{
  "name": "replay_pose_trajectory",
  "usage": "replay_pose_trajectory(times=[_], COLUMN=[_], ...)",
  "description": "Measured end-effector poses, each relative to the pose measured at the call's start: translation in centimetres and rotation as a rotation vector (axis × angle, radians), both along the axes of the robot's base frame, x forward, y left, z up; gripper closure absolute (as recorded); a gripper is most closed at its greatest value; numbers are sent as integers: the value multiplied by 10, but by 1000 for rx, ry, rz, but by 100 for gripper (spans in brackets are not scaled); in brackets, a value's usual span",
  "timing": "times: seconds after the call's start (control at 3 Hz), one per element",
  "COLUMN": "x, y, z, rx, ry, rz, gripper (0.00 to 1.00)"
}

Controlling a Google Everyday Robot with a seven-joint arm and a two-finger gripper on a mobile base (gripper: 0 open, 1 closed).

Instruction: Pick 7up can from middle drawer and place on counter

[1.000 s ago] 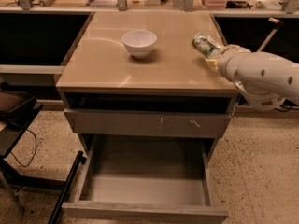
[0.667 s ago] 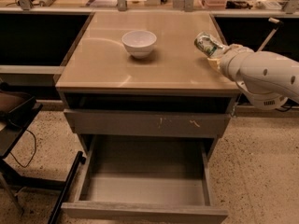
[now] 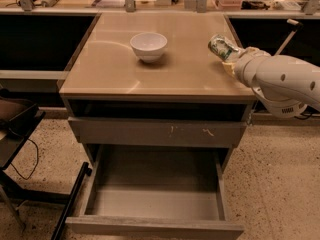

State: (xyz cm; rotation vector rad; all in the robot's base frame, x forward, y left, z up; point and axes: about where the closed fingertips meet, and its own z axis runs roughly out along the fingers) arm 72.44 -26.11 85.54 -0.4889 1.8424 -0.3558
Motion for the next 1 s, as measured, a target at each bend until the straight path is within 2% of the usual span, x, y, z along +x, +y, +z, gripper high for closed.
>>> replay_pose_trajectory(times=[0.33, 0.67, 1.0], x=[0, 0, 0], y=[0, 0, 0], z=[0, 0, 0], rx=[0, 0, 0], ry=[0, 0, 0], rz=[0, 0, 0], gripper=[13, 0, 0])
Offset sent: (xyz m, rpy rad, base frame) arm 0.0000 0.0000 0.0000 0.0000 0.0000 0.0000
